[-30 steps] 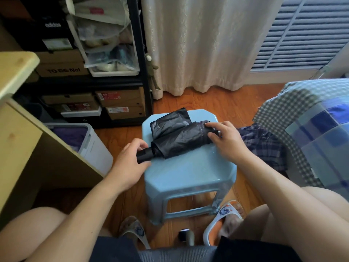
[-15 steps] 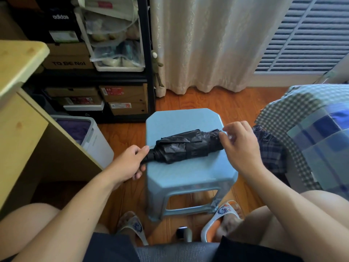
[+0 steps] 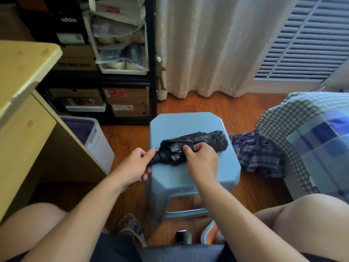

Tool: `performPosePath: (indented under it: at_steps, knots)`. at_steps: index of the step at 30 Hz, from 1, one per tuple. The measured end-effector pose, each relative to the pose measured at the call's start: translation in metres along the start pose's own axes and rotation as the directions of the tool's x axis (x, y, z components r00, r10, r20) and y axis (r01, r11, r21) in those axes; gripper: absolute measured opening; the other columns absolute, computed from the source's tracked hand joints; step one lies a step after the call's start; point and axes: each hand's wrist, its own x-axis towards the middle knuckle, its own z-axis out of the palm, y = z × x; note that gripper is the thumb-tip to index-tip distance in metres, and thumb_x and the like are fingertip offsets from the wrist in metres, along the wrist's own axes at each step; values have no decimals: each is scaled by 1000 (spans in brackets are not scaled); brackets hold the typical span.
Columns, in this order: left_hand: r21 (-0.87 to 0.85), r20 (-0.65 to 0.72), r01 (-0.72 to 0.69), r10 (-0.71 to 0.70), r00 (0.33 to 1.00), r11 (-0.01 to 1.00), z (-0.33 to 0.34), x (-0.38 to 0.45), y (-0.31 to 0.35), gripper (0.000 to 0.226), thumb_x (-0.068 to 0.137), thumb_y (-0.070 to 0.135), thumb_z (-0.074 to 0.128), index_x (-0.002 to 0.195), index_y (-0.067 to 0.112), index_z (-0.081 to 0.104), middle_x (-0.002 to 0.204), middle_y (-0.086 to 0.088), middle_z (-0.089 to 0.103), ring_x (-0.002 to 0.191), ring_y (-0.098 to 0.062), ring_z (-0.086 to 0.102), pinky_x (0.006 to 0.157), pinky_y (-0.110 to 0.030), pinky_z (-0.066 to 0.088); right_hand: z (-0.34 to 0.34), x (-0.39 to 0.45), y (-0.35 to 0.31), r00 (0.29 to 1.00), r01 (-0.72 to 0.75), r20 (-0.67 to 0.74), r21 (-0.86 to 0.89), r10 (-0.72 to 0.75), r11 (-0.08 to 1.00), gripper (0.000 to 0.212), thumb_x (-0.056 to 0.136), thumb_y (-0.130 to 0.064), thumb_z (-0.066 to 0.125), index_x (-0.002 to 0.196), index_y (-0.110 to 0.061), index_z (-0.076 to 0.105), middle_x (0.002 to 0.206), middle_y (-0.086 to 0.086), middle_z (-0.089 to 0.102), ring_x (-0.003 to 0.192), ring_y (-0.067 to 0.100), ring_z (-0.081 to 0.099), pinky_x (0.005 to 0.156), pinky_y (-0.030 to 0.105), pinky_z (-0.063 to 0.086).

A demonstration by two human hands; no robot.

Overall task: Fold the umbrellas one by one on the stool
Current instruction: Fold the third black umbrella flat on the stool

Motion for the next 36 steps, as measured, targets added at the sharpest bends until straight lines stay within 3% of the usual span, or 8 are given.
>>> performPosePath:
  at_steps: [3,5,9,16,21,26,31,36]
  knots:
    - [-14,-8,-13,13,1000,1000,-1,-2,4,38,105,53,43,105,16,54,75,-4,66,61,-17,58,61,-37,47,-7,-6,-3,997,-26,79,141,15,990,46,93,-31,70,60,-18,40,51,-11,38,54,16,35,54,33,28]
    - [-15,-61,-44,43,997,999,-1,-4,8,30,105,47,47,106,18,55,81,-6,69,63,-15,60,63,-34,49,-23,-14,-3,988,-74,146,197,46,978,42,95,-32,67,65,-14,44,52,-6,35,52,12,28,52,29,27]
    - [-102,-158,-149,132,979,984,3,-9,12,12,102,26,61,110,22,54,94,-10,69,72,-16,67,65,-25,55,-60,-32,5,943,-185,313,221,110,958,40,102,-41,59,74,-14,64,73,8,69,73,17,54,74,36,46]
    - [45,-322,-323,320,891,945,10,-4,11,33,87,6,77,94,23,50,108,-1,59,102,-17,57,84,-24,47,-109,-34,-7,892,-343,440,505,106,792,32,104,-26,60,76,-12,55,62,8,52,56,22,57,71,34,60]
    - [192,-126,-189,215,969,963,6,0,11,46,90,23,74,129,31,51,120,1,53,109,-18,55,91,-33,46,-124,-35,-13,874,-265,486,491,-9,830,30,105,-25,56,79,-10,56,67,9,55,62,23,60,68,32,57]
    - [448,37,-46,33,999,893,-15,-12,22,29,89,43,74,105,26,56,100,5,65,86,-12,61,73,-34,50,-138,-36,-24,845,-201,526,487,-101,850,28,105,-26,55,82,-10,55,70,10,54,63,23,58,68,32,54]
    - [396,377,74,-236,896,915,-17,-28,32,38,85,20,67,112,15,41,71,-5,70,56,-16,55,53,-32,41,-152,-32,-38,841,-163,526,472,-128,867,31,105,-20,55,75,-11,56,66,8,52,56,19,54,64,30,55]
    - [348,266,-53,-45,963,936,-10,-44,50,6,86,14,64,82,12,60,59,-3,61,50,-16,54,51,-28,40,-163,-28,-57,824,-153,541,497,-167,854,33,105,-20,53,73,-11,55,65,8,52,55,21,54,56,28,55]
